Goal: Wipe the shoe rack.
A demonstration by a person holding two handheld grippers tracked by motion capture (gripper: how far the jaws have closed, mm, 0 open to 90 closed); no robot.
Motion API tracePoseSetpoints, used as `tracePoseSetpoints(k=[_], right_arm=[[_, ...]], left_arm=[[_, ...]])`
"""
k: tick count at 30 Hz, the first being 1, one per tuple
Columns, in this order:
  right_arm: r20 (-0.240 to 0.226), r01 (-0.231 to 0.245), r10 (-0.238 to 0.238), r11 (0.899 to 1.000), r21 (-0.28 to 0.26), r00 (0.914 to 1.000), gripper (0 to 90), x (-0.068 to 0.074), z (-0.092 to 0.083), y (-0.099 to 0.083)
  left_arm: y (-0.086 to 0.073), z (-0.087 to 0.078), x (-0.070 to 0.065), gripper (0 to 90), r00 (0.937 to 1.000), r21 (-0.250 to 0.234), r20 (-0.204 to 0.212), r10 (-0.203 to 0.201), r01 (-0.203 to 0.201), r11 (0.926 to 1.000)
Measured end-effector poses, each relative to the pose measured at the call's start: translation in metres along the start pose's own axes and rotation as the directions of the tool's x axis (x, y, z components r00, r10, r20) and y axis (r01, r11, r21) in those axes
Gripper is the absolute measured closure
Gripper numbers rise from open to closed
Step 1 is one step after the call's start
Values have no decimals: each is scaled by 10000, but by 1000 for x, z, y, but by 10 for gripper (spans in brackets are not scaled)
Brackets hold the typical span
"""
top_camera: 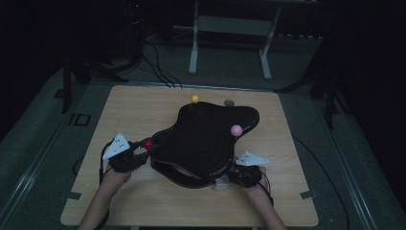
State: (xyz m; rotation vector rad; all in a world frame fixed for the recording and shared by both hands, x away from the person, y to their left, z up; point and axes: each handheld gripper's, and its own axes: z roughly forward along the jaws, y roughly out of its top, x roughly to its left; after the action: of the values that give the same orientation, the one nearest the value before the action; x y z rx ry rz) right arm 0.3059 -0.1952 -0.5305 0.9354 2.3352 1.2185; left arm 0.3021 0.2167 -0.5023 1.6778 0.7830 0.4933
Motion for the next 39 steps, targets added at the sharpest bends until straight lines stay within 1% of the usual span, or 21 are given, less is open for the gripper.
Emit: tracePoseSetpoints(k=[4, 6, 7, 8, 9, 10, 13, 14, 16, 17, 18, 19, 20, 21, 23, 27, 30, 32, 33, 37, 39], right_arm=[[147, 139, -138, 9999, -85, 9998, 546, 3, -8, 10], [229, 251, -244, 9993, -294, 9994, 545, 4, -14, 15], [229, 251, -244, 9993, -294, 9994, 545, 4, -14, 15], [189, 202, -194, 9988, -440, 9996, 545, 4, -18, 18], [212, 274, -259, 9968, -746, 9994, 542, 3, -26, 25], [226, 236, -217, 9959, -875, 9995, 540, 4, -30, 28], [268, 310, -273, 9882, -1503, 9993, 529, 5, -44, 41], [271, 281, -237, 9842, -1749, 9993, 529, 5, -49, 45], [200, 159, -116, 9729, -2309, 9997, 520, 5, -60, 55], [147, 89, -54, 9678, -2517, 9999, 521, 5, -64, 60], [147, 103, -67, 9655, -2603, 9999, 522, 5, -67, 63], [187, 136, -92, 9675, -2524, 9998, 528, 5, -66, 64], [229, 121, -66, 9684, -2491, 9997, 556, 5, -64, 64], [229, 36, 20, 9696, -2446, 9997, 583, 4, -62, 62], [252, 41, 20, 9709, -2395, 9997, 609, 4, -58, 58], [246, 12, 45, 9742, -2258, 9997, 626, 4, -51, 52], [447, 252, -166, 9798, -1984, 9989, 623, 6, -43, 47], [396, 187, -115, 9819, -1883, 9992, 621, 5, -40, 44], [336, 153, -101, 9872, -1590, 9994, 620, 4, -32, 35], [233, 91, -68, 9949, -1009, 9997, 618, 2, -16, 18], [166, 41, -30, 9980, -627, 9999, 616, 2, -8, 9]], left_arm=[[1, 0, -1, 583, 10000, 36, -42, 33, -33, 10000], [1, 0, -1, 583, 10000, 48, -53, 60, -59, 10000], [1, 0, -1, 584, 10000, 48, -53, 60, -59, 10000], [1, 0, -1, 584, 10000, 57, -69, 71, -70, 10000], [1, 0, -1, 583, 9999, 53, -88, 85, -85, 9999], [1, 0, -1, 583, 9999, 54, -88, 99, -98, 9999], [1, 0, -2, 584, 9999, 58, -121, 121, -120, 9999], [1, 0, -2, 583, 9998, 58, -143, 150, -150, 9999], [1, 0, -2, 583, 9998, 54, -132, 156, -155, 9999], [1, 0, -1, 583, 9998, 45, -130, 152, -151, 9999], [1, 0, -1, 583, 9998, 40, -136, 148, -148, 9999], [1, 0, -2, 583, 9998, 38, -141, 155, -154, 9999], [1, 0, -2, 584, 9998, 36, -151, 165, -165, 9999], [1, 0, -2, 584, 9998, 35, -135, 166, -166, 9999], [0, 0, -2, 584, 9998, -11, -119, 145, -145, 9999], [0, 0, -2, 584, 9998, 10, -155, 140, -139, 9999], [1, 0, -2, 584, 9997, 37, -181, 138, -137, 9999], [1, 0, -3, 584, 9997, 36, -185, 143, -143, 9999], [1, 0, -2, 583, 9998, 16, -169, 131, -131, 9999], [1, 0, -2, 583, 9998, 16, -159, 140, -140, 9999], [1, 0, -2, 584, 9998, 19, -123, 147, -147, 9999]])
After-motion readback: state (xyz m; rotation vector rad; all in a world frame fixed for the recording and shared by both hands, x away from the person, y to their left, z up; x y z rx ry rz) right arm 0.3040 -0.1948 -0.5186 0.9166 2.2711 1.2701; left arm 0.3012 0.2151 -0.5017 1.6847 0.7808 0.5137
